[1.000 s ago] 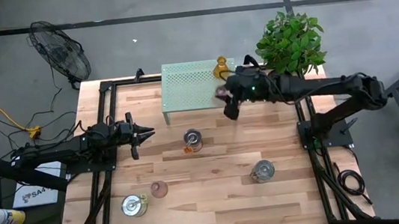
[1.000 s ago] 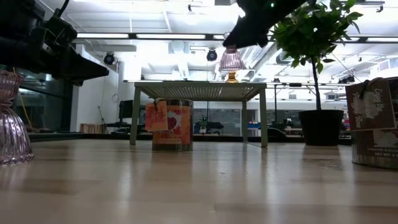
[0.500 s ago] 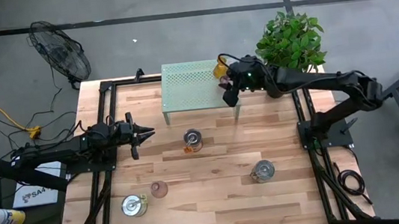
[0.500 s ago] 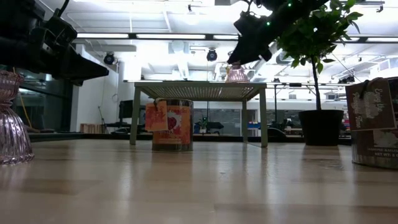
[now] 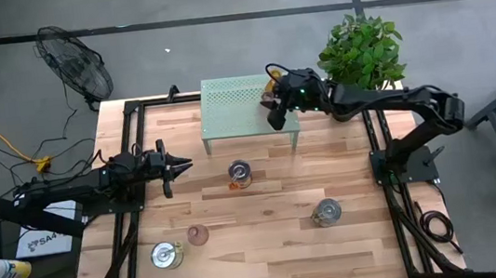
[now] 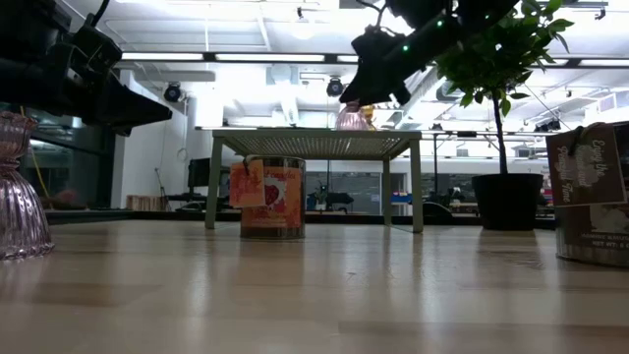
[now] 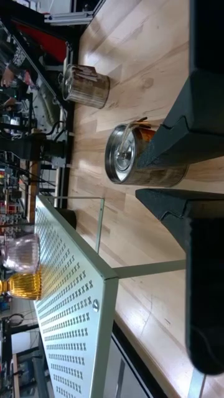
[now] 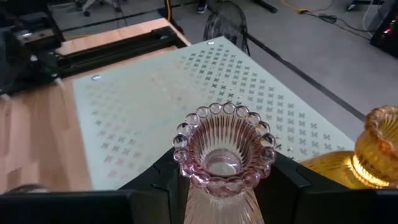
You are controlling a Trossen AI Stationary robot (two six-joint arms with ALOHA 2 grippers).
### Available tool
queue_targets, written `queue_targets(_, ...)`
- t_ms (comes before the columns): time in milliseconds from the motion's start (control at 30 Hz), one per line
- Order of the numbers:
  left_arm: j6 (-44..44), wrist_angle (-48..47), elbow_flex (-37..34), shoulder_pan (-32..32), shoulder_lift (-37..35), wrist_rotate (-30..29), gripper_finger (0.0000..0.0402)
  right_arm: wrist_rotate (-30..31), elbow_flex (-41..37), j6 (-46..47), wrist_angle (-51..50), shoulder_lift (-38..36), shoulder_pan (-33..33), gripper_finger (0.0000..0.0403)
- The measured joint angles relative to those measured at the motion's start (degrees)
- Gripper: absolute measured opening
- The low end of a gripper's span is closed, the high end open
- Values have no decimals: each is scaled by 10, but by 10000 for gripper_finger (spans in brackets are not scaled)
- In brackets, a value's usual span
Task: Pick & Place candle stick holders
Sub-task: Put the top purple glass candle holder on the shelf
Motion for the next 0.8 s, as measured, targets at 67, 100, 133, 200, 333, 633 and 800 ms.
queue_targets(67,0,0,0,0,0,0,58,0,4,0,2,8,-1,140)
queue_targets(100,0,0,0,0,0,0,58,0,8,0,1,12,-1,140)
queue_targets(133,0,0,0,0,0,0,58,-2,13,0,-2,15,-3,140)
queue_targets(200,0,0,0,0,0,0,58,-2,24,0,-6,23,-3,140)
queue_targets(333,0,0,0,0,0,0,58,-1,48,-4,-21,39,-4,140)
queue_targets(633,0,0,0,0,0,0,58,-2,80,-5,-35,71,-5,140)
queue_targets(800,0,0,0,0,0,0,58,-1,81,-1,-36,75,-11,140)
